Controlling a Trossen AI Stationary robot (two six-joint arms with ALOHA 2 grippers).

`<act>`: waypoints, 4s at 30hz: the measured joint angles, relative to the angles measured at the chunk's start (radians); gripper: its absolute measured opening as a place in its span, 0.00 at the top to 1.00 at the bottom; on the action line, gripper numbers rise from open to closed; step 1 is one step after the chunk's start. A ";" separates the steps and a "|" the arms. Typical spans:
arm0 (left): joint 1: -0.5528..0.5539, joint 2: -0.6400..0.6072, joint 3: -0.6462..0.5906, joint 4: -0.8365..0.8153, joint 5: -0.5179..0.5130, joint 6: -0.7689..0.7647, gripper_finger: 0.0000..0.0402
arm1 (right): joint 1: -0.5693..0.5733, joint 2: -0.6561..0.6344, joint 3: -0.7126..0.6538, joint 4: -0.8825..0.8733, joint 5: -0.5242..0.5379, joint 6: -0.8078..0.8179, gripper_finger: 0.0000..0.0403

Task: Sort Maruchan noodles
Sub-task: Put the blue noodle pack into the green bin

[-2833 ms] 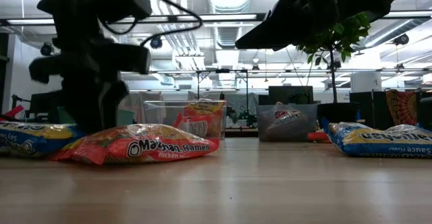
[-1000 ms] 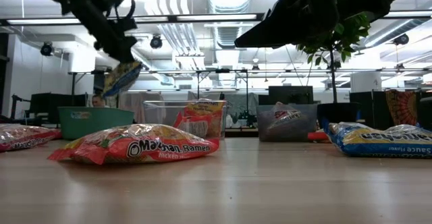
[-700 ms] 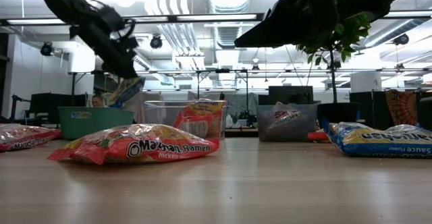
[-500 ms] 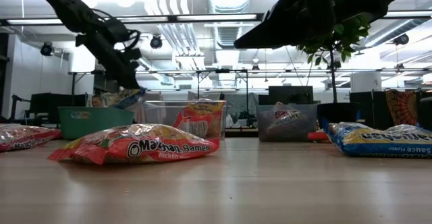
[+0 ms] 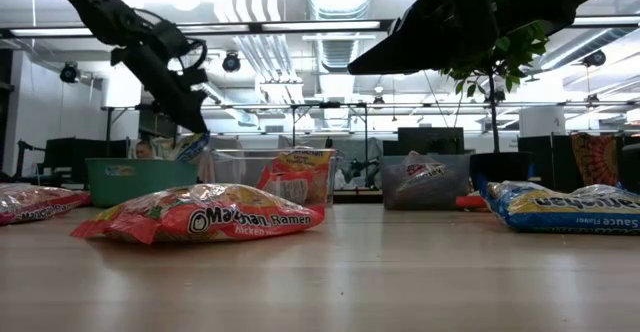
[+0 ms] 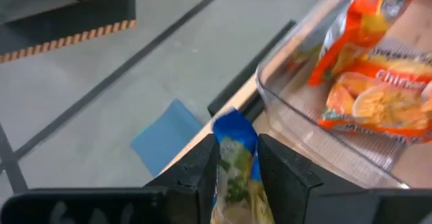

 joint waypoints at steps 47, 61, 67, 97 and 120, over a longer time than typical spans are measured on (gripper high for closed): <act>-0.061 -0.003 -0.072 -0.014 -0.216 -0.314 0.88 | -0.020 0.000 -0.004 0.000 0.000 0.024 0.85; -0.456 -0.371 -0.261 0.015 -0.048 -0.530 0.88 | -0.029 0.000 0.115 -0.119 0.000 0.147 0.85; -0.730 -0.472 -0.362 0.159 -0.050 -0.593 0.88 | -0.033 0.000 0.276 -0.514 -0.006 0.255 0.85; -1.085 -0.369 -0.346 0.335 -0.141 -0.607 0.88 | 0.015 0.074 0.159 -1.287 -0.554 0.871 0.85; -1.085 -0.167 -0.349 0.438 -0.137 -0.795 0.88 | 0.002 0.152 0.374 -0.642 -0.166 0.346 0.85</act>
